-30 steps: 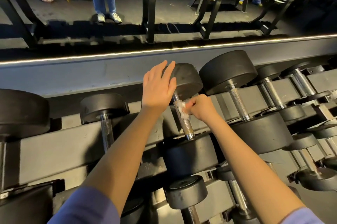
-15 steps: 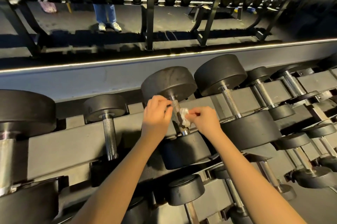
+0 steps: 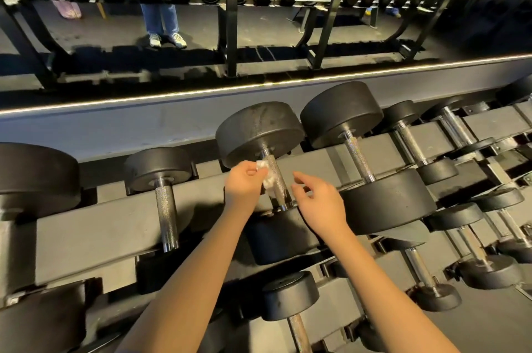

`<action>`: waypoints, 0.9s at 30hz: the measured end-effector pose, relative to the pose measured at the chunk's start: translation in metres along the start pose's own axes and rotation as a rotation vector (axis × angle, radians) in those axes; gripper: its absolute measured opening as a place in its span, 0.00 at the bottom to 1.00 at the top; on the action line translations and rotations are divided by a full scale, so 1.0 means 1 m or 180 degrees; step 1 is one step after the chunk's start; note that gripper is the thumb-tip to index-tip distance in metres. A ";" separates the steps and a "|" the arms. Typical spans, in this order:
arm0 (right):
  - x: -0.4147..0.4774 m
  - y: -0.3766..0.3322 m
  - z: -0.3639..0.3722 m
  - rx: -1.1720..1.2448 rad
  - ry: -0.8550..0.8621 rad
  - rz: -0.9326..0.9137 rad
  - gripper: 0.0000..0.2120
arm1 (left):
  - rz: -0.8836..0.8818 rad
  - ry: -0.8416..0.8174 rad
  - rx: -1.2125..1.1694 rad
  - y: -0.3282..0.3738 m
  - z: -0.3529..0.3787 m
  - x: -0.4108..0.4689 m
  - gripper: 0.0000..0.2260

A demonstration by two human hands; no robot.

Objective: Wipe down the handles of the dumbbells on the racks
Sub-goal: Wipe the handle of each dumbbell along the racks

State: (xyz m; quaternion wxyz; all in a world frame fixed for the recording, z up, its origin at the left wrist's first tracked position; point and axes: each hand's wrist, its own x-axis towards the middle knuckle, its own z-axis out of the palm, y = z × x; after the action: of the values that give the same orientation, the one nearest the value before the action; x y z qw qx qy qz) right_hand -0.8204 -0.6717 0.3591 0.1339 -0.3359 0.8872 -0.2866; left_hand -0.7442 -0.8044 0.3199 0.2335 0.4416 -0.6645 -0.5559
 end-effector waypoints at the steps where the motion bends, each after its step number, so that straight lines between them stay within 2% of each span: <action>1: -0.001 0.000 0.001 -0.0052 0.0099 0.0032 0.18 | 0.0071 0.0136 0.0235 0.001 -0.002 0.004 0.02; 4: 0.001 -0.002 0.003 -0.0170 0.0181 0.0198 0.19 | 0.0125 0.0236 0.0460 0.007 0.004 0.016 0.08; 8: 0.003 -0.002 0.003 -0.0251 0.0284 0.0221 0.18 | 0.0067 0.0200 0.0267 0.013 0.016 0.022 0.04; 11: 0.003 0.000 0.004 -0.0219 0.0331 0.0195 0.17 | 0.0203 0.0181 0.0389 0.003 0.018 0.017 0.07; 15: 0.002 -0.002 0.002 -0.0109 0.0327 0.0206 0.15 | -0.0117 -0.0259 0.0509 -0.004 0.018 0.005 0.02; 17: 0.001 -0.004 0.001 -0.0092 0.0348 0.0200 0.14 | -0.0244 -0.0564 0.0771 -0.006 0.017 -0.001 0.05; 19: 0.000 -0.004 0.001 -0.0112 0.0336 0.0195 0.13 | -0.0383 -0.0725 0.0729 -0.010 0.017 -0.003 0.04; 22: -0.001 -0.004 0.001 -0.0082 0.0323 0.0198 0.13 | -0.0381 -0.0556 0.0552 -0.010 0.019 -0.010 0.03; 27: -0.002 -0.005 0.000 -0.0009 0.0376 0.0220 0.12 | -0.0270 0.0214 -0.0140 -0.005 0.018 0.001 0.08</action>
State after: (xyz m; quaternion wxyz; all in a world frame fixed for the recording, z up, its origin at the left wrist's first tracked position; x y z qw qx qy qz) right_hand -0.8160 -0.6737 0.3623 0.0907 -0.2877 0.9050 -0.3000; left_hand -0.7576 -0.7956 0.3103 0.2415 0.4825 -0.6245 -0.5646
